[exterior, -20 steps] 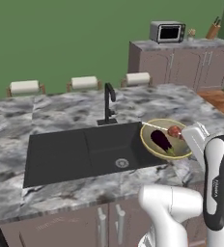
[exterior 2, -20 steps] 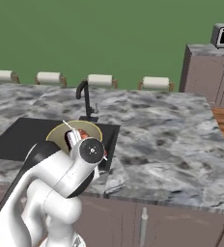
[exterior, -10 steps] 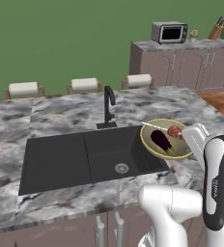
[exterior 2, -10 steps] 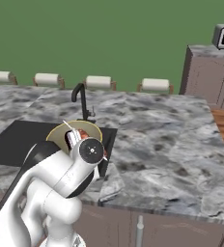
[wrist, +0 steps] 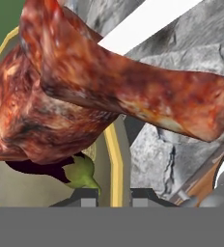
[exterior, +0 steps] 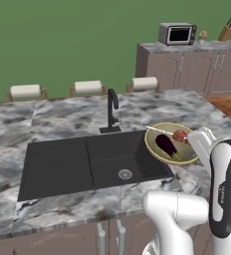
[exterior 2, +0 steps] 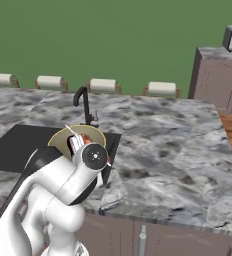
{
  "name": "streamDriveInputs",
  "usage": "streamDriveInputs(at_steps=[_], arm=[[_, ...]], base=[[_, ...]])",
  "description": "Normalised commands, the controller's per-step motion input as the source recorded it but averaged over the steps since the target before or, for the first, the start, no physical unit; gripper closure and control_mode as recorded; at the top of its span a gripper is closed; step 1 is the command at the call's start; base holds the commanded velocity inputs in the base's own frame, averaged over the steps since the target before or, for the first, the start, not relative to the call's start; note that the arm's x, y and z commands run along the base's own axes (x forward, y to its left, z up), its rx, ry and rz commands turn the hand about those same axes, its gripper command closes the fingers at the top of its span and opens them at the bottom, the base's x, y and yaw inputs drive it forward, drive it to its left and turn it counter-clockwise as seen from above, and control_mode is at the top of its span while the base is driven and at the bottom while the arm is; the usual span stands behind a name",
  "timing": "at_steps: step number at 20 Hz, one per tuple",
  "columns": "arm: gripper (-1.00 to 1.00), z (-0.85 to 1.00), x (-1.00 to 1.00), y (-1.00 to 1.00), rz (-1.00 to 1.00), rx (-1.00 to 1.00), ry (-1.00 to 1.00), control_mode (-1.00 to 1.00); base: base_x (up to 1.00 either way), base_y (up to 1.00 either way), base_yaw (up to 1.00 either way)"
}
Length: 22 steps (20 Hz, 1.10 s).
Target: Dump the kebab skewer and eggplant from the bowl so the bowl can be washed. Place the bowl in the sink after clearing the leftovers.
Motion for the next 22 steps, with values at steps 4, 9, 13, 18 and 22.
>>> streamDriveInputs(at_steps=[4,9,13,18,22], arm=[[1.0,0.0,0.14,-0.01,0.0,0.0,0.0,-1.0],[1.0,0.0,0.59,0.0,-0.01,0.0,0.0,-1.0],[1.0,0.0,0.46,-0.04,0.0,0.0,0.0,-1.0],[1.0,0.0,0.2,0.0,0.0,-0.02,0.0,-1.0],[1.0,-0.02,0.13,0.06,0.0,-0.01,0.02,-1.0]], base=[[0.41,-0.14,-0.01],[0.0,0.0,0.0],[0.0,0.0,0.0],[0.0,0.0,0.0],[0.0,0.0,0.0]])
